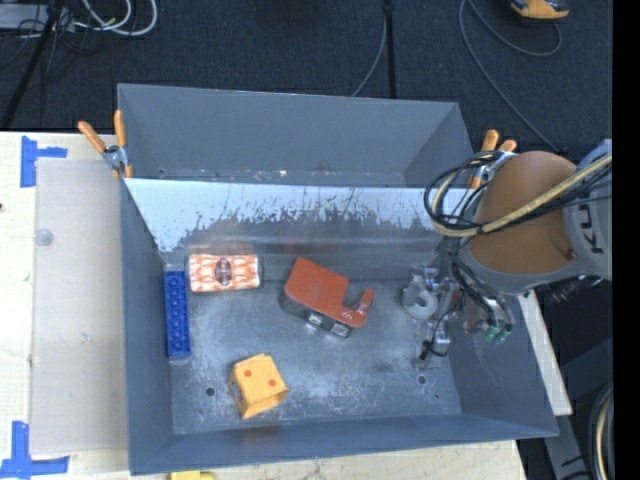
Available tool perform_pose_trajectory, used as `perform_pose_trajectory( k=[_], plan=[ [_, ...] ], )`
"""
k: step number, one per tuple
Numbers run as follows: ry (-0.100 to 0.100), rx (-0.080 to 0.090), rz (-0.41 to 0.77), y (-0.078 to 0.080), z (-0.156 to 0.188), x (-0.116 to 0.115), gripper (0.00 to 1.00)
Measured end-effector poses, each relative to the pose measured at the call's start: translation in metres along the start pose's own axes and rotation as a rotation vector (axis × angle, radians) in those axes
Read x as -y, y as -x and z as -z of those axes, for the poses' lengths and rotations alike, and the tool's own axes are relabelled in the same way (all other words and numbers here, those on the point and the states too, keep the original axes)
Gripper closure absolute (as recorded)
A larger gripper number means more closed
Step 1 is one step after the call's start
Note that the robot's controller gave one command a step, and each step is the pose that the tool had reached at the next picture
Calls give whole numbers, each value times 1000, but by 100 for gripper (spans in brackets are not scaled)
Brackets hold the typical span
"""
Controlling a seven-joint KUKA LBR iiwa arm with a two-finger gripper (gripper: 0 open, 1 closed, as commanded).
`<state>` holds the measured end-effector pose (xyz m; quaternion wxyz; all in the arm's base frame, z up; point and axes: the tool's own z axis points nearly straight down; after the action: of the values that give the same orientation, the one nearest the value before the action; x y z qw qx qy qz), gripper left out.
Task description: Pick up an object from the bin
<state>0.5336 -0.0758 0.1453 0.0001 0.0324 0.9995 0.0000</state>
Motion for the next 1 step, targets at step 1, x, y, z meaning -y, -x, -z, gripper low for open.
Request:
perform_pose_trajectory(
  k=[1],
  plan=[
    [4, 0, 41, 19, -60, 10, 0]
  ],
)
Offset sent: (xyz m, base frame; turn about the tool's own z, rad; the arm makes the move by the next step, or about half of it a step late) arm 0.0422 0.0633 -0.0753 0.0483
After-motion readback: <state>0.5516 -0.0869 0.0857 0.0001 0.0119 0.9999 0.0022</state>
